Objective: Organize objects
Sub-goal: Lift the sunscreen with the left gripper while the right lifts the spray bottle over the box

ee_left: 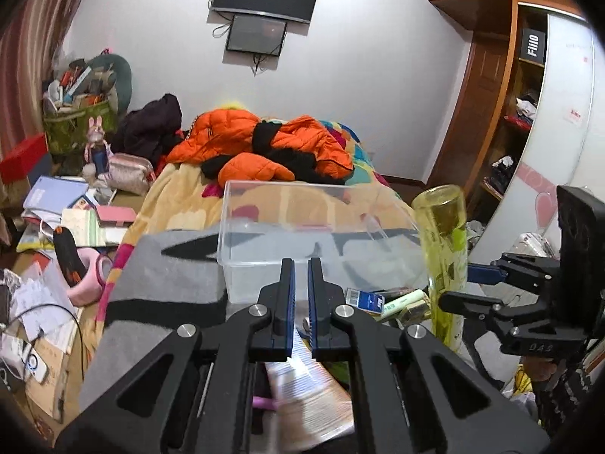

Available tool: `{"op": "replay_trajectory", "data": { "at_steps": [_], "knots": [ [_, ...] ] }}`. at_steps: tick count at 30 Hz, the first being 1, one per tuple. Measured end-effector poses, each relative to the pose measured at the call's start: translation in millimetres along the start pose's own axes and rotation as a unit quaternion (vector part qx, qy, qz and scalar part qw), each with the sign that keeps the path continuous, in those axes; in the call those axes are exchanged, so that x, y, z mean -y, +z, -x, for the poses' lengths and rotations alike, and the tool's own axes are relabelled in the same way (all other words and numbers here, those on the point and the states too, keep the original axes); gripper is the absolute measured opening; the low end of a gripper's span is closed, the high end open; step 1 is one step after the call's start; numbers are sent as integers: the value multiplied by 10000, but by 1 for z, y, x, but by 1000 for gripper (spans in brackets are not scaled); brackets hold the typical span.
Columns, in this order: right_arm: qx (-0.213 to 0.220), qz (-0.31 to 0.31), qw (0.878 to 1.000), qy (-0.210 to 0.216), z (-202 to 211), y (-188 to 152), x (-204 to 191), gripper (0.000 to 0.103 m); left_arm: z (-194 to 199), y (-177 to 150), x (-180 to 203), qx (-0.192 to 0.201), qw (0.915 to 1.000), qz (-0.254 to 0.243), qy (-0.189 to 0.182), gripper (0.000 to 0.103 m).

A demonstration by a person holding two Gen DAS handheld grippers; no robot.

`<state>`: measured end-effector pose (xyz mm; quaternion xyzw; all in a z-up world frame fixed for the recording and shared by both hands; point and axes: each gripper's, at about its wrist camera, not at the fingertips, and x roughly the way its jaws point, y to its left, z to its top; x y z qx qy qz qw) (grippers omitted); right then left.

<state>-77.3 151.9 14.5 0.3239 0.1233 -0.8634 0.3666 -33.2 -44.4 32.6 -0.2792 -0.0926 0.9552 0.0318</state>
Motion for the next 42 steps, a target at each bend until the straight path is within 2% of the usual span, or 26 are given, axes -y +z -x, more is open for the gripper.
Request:
{"op": "replay_trajectory", "data": {
  "at_steps": [2,5,7,8,9,10,11,17,21,22,31,42],
  "knots": [
    [12,-47,10000,-13,-1,1,2,41,-5,-3,0,-105,9999,-56,66,5],
    [28,-124,9999,-11,-4,0,8,41,-19,-12,-3,-530,9985,-61,-133,10],
    [41,-180,9998,-22,-3,-1,12,41,-27,-19,-5,-783,9968,-54,-144,31],
    [52,-207,9998,-43,-1,-1,12,40,-32,-23,-6,-892,9959,-56,-100,39],
    [79,-229,9997,-80,0,-1,14,40,-35,-27,-7,-941,9955,-52,-33,52],
    [100,-245,9996,-113,1,-1,15,40,-38,-31,-9,-992,9951,-42,28,59],
    [129,-272,9994,-150,1,0,17,40,-42,-34,-12,-1069,9942,-14,69,61],
    [318,-427,9982,-261,9,6,28,40,-77,-51,-27,-1695,9849,343,-91,62],
    [488,-487,9970,-338,18,11,32,39,-95,-60,-35,-1975,9765,741,-447,62],
    [517,-498,9968,-353,20,12,33,39,-99,-62,-36,-2025,9745,823,-516,60],
    [815,-523,9941,-488,39,22,34,39,-89,-58,-39,-1737,9769,1093,-593,44],
    [1292,-468,9881,-686,60,49,33,39,-41,-34,-21,-1090,9910,604,-496,39]
  ]
}}
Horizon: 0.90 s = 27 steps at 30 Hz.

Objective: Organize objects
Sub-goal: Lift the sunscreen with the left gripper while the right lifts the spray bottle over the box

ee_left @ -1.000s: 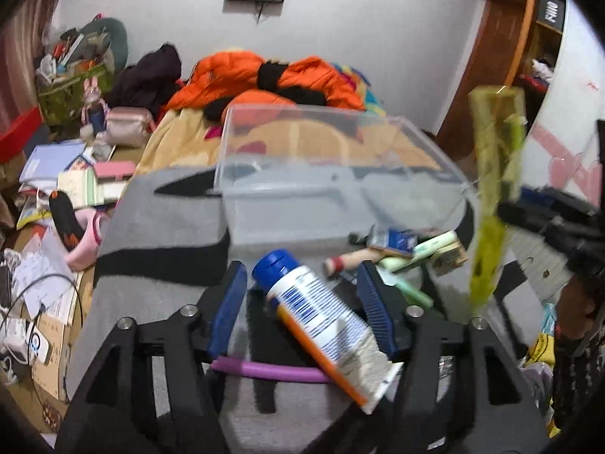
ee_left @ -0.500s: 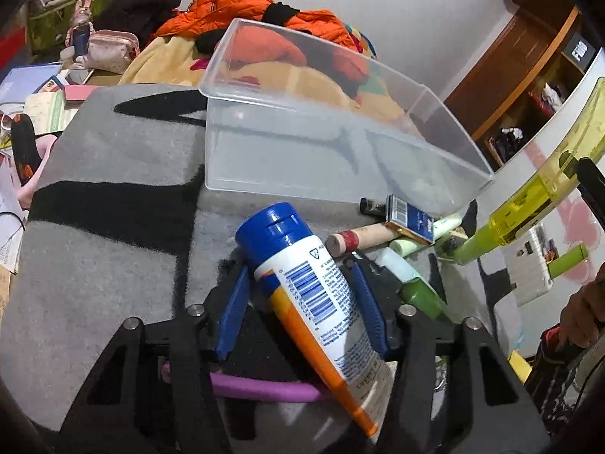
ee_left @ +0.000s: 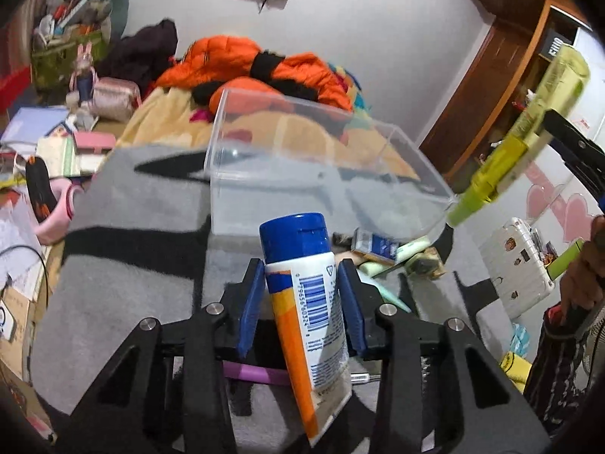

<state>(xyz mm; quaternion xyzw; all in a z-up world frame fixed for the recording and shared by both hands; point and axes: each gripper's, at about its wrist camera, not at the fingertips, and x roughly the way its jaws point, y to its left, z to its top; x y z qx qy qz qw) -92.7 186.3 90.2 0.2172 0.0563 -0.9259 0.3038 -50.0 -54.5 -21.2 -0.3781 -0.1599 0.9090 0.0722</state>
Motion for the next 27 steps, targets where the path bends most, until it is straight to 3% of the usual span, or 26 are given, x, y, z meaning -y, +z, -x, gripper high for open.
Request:
{"op": "replay_trajectory", "data": {
  "at_steps": [7,17,22,27],
  "knots": [
    [199,21,9996,-185,-1,17,0,39,34,18,12,603,9980,-177,83,38],
    [85,155,9989,-424,-28,30,-2,39,76,58,19,1401,9896,-273,153,38],
    [-113,270,9976,-626,-48,31,-1,39,78,83,27,1693,9841,-417,329,38],
    [-391,442,9946,-859,-70,26,-1,39,57,106,34,1711,9839,-386,348,38]
  ]
}}
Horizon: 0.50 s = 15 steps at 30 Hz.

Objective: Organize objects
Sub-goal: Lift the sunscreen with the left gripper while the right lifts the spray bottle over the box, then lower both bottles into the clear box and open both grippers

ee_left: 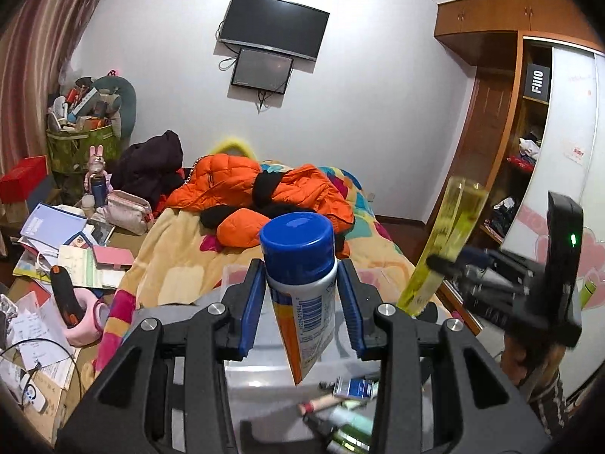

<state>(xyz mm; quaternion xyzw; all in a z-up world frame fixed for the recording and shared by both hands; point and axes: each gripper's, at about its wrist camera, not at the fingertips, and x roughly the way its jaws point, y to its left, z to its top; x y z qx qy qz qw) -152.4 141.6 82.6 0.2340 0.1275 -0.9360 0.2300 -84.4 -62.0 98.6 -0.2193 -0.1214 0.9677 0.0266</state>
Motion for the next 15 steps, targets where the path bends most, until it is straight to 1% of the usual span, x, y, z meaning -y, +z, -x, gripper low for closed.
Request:
{"op": "replay_trajectory", "data": {
  "at_steps": [3,5,9,11,15],
  "knots": [
    [-144,168,9997,-109,-11,-3,-4,39,-19,4,5,-32,10000,-31,77,38],
    [-221,273,9993,-159,-17,-5,-8,39,-32,5,8,-89,9999,-22,58,38],
    [-367,425,9982,-218,-31,-8,-13,39,-62,-2,9,-378,9992,87,-49,38],
    [-408,507,9976,-242,-38,-10,-16,39,-77,-9,7,-586,9980,170,-152,38],
    [-527,654,9963,-186,-49,-10,-25,39,-102,-23,1,-1055,9929,381,-403,38]
  ]
}}
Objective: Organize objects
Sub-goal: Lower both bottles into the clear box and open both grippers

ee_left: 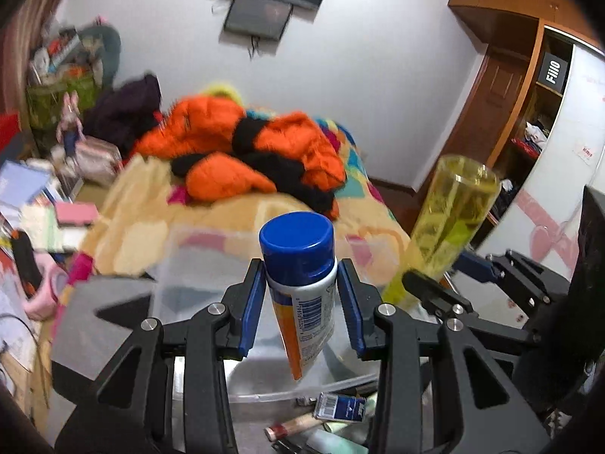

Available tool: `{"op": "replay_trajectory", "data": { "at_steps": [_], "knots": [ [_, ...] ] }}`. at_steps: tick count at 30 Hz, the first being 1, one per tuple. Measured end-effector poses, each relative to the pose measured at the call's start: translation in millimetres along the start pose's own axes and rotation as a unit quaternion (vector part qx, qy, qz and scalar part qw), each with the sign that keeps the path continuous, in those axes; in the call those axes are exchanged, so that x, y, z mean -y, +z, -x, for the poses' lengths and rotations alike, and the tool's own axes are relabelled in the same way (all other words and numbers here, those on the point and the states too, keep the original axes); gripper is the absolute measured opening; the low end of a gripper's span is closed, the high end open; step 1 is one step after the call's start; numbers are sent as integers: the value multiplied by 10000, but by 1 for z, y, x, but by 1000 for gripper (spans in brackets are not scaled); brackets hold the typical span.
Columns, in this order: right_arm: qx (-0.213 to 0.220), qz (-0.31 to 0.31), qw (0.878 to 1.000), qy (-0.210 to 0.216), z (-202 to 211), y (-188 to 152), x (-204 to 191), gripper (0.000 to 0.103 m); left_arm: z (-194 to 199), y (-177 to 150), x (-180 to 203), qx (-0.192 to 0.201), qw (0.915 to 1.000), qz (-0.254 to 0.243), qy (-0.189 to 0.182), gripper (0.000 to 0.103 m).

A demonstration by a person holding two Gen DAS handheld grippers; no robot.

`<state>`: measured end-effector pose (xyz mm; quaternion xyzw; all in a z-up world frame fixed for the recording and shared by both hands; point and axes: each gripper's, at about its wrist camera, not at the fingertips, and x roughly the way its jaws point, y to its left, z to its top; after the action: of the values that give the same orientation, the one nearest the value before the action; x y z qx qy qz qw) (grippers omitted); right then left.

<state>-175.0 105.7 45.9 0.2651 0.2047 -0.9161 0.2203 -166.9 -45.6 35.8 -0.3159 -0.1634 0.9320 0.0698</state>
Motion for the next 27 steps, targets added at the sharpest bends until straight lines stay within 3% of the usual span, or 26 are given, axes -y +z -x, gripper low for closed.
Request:
{"op": "replay_trajectory", "data": {
  "at_steps": [8,13,19,27],
  "knots": [
    [-64,306,9995,-97,-23,6,-24,40,-26,-14,-16,-595,9981,181,-3,39],
    [-225,377,9990,-49,-42,15,-33,40,-27,-13,-33,-675,9970,373,-47,39],
    [-677,296,9960,495,-73,11,-40,40,-16,-12,-44,-653,9974,192,215,39],
    [-881,513,9926,655,-91,1,-62,41,-9,-12,-48,-692,9969,-119,348,40]
  ]
}}
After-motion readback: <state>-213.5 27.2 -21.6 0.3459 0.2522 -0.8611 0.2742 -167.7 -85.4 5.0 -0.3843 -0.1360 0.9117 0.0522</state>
